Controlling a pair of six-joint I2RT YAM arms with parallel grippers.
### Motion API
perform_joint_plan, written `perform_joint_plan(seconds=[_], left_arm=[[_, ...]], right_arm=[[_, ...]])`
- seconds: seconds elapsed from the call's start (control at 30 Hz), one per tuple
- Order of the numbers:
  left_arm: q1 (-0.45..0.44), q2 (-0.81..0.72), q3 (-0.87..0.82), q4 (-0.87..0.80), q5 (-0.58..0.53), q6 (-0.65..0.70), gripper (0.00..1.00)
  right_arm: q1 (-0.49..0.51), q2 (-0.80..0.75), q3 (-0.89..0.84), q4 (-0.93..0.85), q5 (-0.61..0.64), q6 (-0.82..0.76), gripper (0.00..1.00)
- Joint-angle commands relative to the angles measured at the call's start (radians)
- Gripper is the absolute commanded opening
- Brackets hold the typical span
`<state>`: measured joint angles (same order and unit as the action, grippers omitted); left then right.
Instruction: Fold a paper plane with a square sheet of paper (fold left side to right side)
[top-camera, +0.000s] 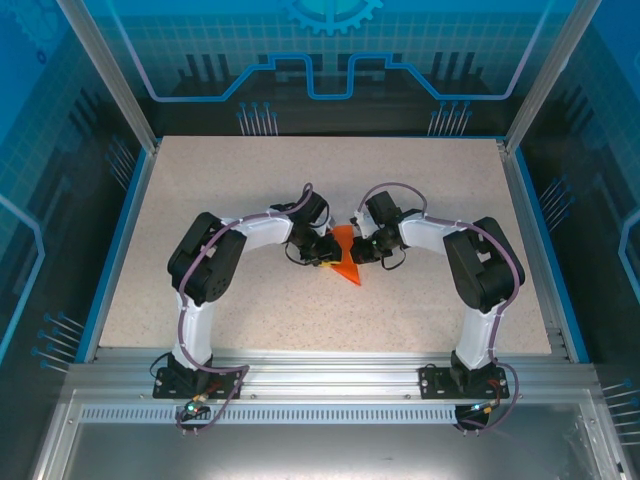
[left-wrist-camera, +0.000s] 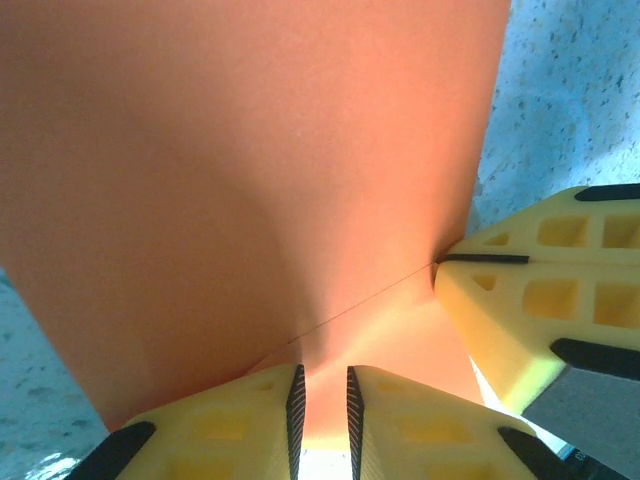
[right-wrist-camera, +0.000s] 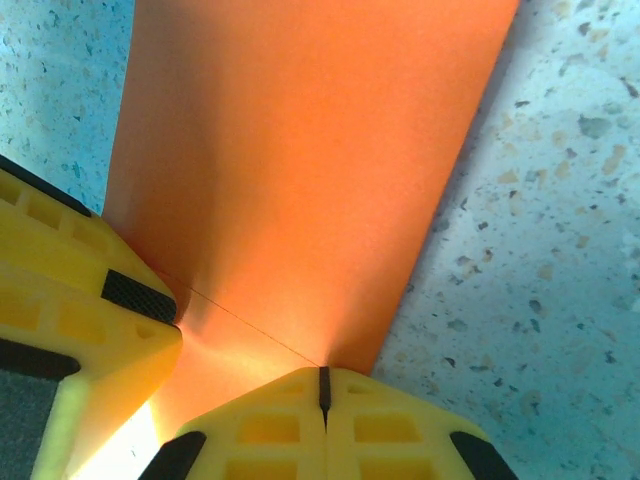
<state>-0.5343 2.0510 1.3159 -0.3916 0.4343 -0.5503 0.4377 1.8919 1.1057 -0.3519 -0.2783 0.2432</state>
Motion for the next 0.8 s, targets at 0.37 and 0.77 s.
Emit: perform_joint_plan(seconds=[0.37, 0.77], left_arm=[[-0.007, 0.055, -0.031, -0.015, -0.039, 0.000, 0.23], [-0.010, 0.051, -0.030, -0.012, -0.042, 0.001, 0.22]], right_arm=[[-0.032, -0.195, -0.016, -0.139, 0.010, -0.003, 0.30], [0.056, -0.159, -0.106, -0.045, -0.265, 0.125, 0.28]])
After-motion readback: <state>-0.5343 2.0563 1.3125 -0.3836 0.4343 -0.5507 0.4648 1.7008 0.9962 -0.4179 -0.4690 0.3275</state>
